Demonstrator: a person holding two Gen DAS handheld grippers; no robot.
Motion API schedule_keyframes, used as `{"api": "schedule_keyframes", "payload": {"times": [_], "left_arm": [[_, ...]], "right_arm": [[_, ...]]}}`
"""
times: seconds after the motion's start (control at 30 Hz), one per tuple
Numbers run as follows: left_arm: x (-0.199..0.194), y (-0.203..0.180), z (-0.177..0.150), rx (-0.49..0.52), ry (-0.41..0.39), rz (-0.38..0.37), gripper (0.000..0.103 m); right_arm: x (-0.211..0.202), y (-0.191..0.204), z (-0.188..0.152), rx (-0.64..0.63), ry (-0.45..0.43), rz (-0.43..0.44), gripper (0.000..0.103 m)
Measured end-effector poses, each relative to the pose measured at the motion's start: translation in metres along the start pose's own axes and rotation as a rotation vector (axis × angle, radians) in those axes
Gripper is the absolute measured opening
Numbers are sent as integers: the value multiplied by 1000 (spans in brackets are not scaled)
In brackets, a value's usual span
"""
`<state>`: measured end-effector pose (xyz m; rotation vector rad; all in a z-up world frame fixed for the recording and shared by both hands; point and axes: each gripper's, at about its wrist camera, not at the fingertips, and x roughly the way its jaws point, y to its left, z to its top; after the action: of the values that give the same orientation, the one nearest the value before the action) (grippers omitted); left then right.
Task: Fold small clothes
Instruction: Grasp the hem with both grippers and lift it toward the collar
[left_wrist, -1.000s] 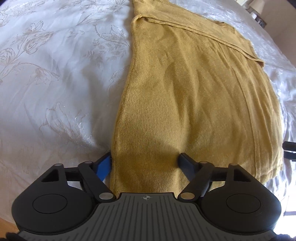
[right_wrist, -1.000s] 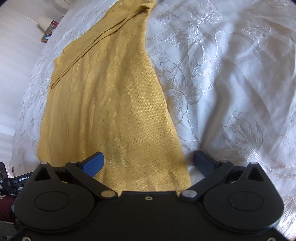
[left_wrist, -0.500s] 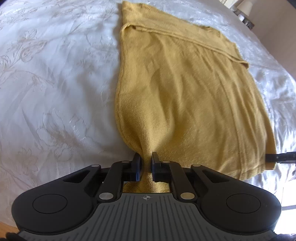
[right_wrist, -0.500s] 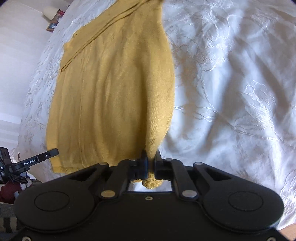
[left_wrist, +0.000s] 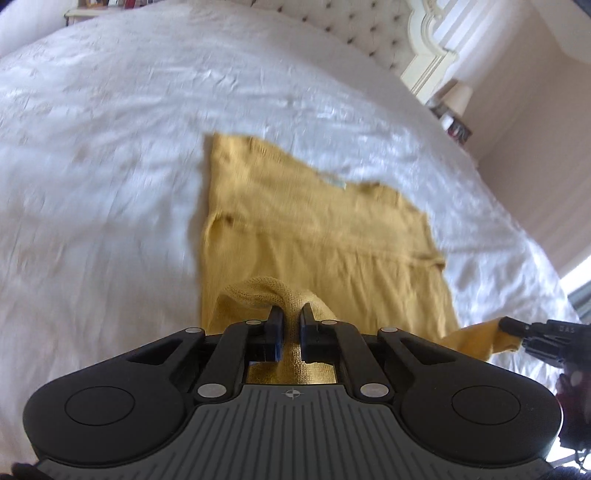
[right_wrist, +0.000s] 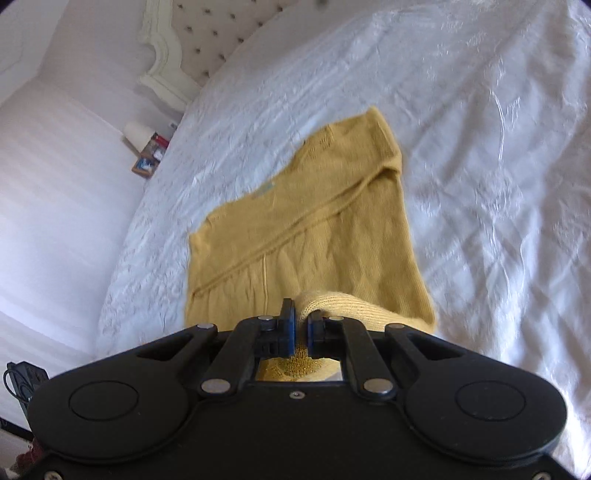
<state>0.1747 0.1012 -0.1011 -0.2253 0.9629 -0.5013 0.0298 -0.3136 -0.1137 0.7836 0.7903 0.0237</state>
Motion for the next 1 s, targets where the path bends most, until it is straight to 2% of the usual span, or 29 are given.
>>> {"api": "schedule_keyframes", "payload": {"times": [0.1,0.2,0.37,0.7,1.0], "left_arm": [[7,1,28,-13,-52,-32,8],[18,2,52,-28,-88,-34,8],[41,-1,80,-28,-123,-13,8],[89,13,115,-126,-91,75,8],[138,31,136,-148,-14,139,8]], "right_arm": [[7,4,24,15,-61,-9,14],[15,4,49,15,-105,-15,14],[41,8,88,-26,-115,-21,14],[105,3,146,-52,-38,-30,15],[160,-7,168,-44,32,-92,15]]}}
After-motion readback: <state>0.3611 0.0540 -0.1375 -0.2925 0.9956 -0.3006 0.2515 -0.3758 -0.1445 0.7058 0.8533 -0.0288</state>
